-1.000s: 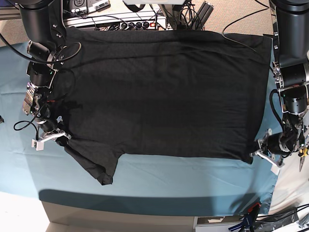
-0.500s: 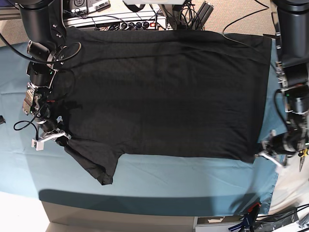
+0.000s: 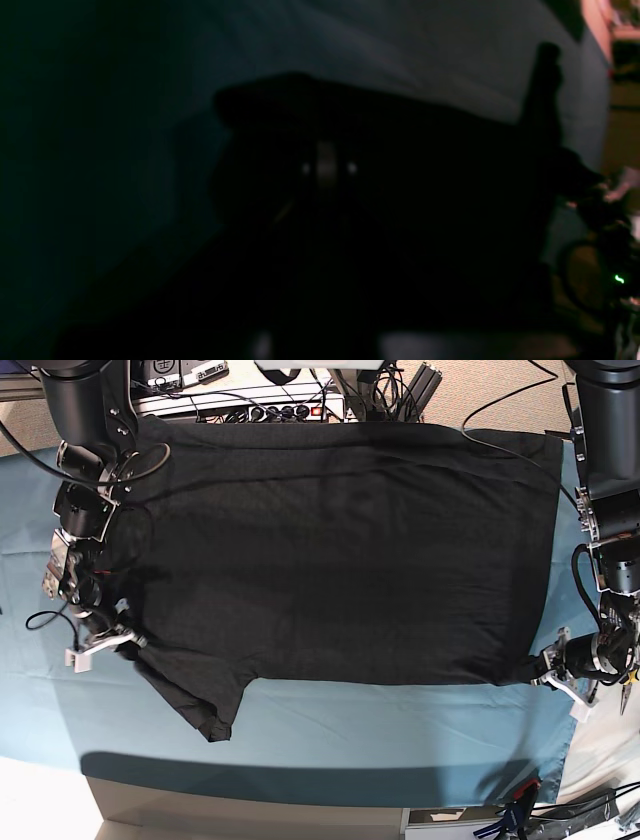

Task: Fold the T-shirt properly
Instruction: 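Lower both grippers and grasp the hem corners of the shirt, then lift the hem with both grippers and carry it toward the folded collar edge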

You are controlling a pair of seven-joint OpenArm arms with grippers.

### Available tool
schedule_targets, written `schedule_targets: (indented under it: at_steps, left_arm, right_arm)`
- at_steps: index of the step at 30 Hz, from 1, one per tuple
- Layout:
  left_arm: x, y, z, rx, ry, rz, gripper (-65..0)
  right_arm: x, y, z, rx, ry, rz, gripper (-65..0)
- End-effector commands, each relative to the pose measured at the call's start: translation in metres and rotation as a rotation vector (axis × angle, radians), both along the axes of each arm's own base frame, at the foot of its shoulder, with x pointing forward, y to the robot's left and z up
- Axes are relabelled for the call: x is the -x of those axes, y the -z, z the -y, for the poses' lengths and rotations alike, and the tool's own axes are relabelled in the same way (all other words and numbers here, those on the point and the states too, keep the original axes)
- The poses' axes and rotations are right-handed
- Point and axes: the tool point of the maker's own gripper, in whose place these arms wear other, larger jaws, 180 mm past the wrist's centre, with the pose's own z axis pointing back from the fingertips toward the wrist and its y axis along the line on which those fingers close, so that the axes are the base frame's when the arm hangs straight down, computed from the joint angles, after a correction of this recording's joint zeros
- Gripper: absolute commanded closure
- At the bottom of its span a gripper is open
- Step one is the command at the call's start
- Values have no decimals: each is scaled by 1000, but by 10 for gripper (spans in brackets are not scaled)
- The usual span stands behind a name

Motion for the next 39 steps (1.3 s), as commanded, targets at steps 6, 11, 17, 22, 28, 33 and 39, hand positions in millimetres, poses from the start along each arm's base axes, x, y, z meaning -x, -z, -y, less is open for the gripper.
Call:
schedule_targets:
  at_steps: [6,11,17,22,28,33,39]
  left_arm:
    - [-11,-42,-6,77,29,107,0]
    - [-6,-50,-28,72,2,113,0]
    - [3,-59,-48,74,-4,119,0]
    - [12,-59,-51,100,6,119,0]
    - [21,-63,-44,154,54,137,0]
    - [21,-70,-39,191,72,159,0]
    - [23,-69,-38,192,81,155,0]
  right_arm:
    - [-7,-26,12,-22,13,59,0]
    - [4,-36,22,26,-6,68,0]
    - [18,-43,23,56,-28,87,0]
    - [30,-41,20,74,-48,83,0]
    - [45,-38,16,92,-74,72,0]
    - [55,-37,14,123,-95,61,0]
    - [59,-44,28,149,-90,57,0]
